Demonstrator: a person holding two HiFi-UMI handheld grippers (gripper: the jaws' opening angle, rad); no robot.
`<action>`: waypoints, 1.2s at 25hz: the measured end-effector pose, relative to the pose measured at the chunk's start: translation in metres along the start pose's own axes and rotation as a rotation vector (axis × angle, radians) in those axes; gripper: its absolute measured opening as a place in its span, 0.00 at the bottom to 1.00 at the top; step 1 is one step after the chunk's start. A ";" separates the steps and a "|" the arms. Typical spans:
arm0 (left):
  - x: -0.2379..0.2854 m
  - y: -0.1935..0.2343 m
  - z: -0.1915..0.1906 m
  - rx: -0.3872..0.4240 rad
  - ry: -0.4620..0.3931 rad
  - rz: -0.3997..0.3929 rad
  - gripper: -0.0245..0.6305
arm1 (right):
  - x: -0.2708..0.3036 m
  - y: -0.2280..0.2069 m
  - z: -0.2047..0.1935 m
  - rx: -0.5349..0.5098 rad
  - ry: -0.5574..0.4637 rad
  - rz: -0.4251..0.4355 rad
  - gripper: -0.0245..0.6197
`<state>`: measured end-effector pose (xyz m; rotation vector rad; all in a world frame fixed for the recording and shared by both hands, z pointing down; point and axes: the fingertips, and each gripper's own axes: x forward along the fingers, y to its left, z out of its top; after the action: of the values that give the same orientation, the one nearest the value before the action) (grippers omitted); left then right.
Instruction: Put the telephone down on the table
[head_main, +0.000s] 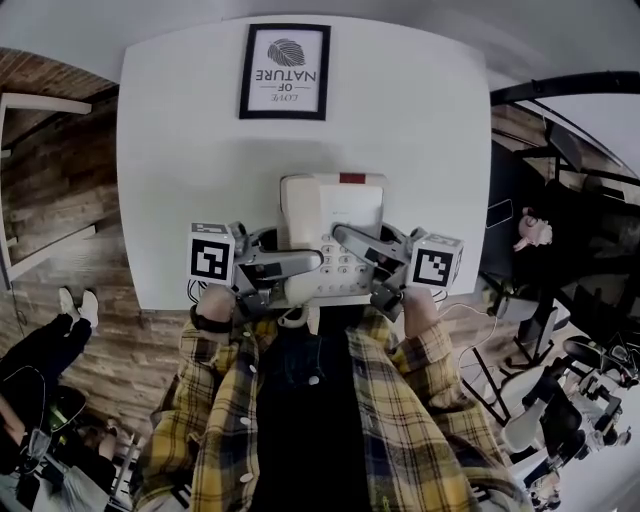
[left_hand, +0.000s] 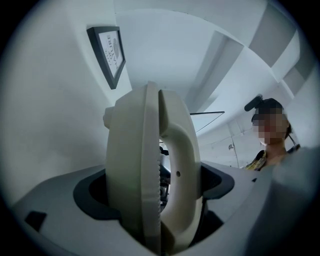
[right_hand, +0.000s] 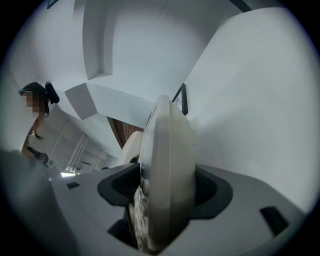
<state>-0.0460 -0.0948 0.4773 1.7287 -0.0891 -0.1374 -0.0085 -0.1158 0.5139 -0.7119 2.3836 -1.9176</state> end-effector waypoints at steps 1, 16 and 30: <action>0.000 0.001 0.000 -0.001 -0.003 0.004 0.71 | 0.000 -0.001 0.000 0.000 0.001 0.002 0.47; 0.001 0.013 -0.002 0.001 -0.023 0.067 0.72 | -0.001 -0.011 0.000 -0.003 0.017 -0.024 0.47; -0.002 0.034 0.007 -0.039 -0.067 0.134 0.72 | -0.001 -0.032 0.005 0.030 0.027 -0.071 0.47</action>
<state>-0.0481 -0.1069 0.5098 1.6736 -0.2489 -0.0977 0.0045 -0.1253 0.5423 -0.7839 2.3710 -1.9977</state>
